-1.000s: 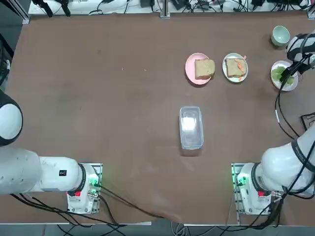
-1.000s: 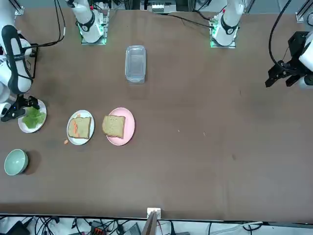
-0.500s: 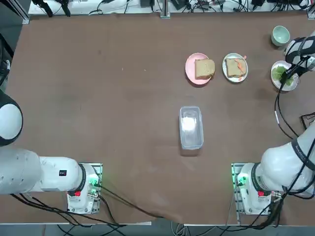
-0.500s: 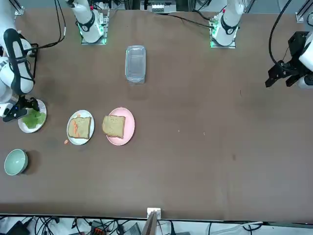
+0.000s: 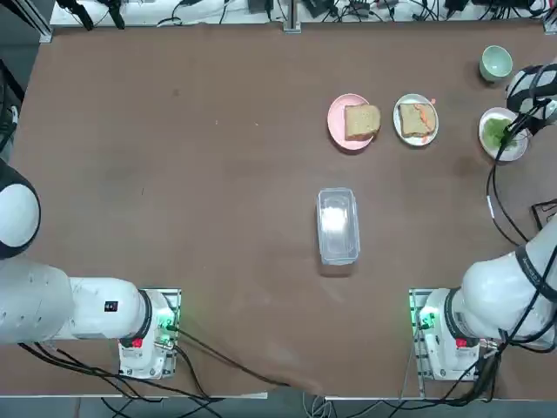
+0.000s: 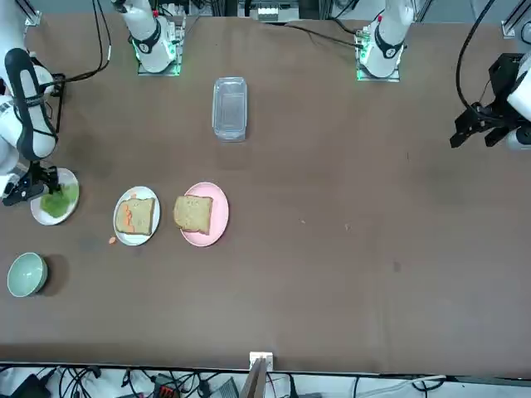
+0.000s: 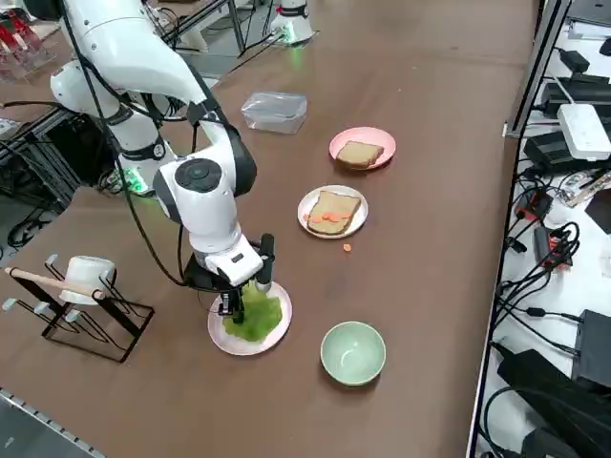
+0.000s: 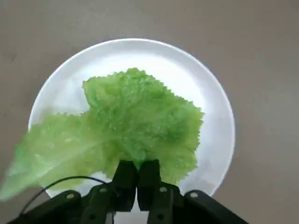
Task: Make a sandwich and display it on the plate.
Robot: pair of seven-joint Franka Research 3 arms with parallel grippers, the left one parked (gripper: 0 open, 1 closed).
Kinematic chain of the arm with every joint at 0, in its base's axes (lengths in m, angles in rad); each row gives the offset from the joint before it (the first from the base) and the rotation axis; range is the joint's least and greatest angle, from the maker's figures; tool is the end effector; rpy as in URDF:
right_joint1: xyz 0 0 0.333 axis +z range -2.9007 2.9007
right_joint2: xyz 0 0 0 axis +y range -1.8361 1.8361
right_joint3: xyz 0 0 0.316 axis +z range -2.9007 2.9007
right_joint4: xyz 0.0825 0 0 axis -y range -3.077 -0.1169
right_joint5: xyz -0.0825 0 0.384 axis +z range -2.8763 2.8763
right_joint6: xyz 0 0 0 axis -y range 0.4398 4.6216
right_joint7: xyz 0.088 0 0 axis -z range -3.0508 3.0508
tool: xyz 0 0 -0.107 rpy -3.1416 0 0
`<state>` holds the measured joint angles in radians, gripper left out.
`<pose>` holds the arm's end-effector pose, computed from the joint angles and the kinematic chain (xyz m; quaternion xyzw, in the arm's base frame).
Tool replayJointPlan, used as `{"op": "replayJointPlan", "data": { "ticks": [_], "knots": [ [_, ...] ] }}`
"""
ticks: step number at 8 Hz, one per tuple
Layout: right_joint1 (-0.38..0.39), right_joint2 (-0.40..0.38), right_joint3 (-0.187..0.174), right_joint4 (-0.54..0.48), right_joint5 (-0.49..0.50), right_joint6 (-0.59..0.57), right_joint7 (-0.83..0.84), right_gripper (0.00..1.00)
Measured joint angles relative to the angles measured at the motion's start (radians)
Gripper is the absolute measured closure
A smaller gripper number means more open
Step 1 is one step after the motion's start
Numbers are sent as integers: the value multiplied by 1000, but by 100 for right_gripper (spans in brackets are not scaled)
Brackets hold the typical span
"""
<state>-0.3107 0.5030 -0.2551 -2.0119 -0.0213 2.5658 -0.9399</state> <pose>0.5188 -0.3242 0.2143 0.9747 0.2108 -0.0216 0.0709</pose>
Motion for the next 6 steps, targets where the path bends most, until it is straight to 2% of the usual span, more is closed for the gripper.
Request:
{"op": "replayJointPlan", "data": {
  "ticks": [3, 5, 6],
  "knots": [
    [1, -60, -8, 31, 0, -46, -5, 94],
    [15, -135, -4, 81, 0, -197, 23, 94],
    [45, -175, -1, 94, 1, -267, 94, 96]
  ]
}}
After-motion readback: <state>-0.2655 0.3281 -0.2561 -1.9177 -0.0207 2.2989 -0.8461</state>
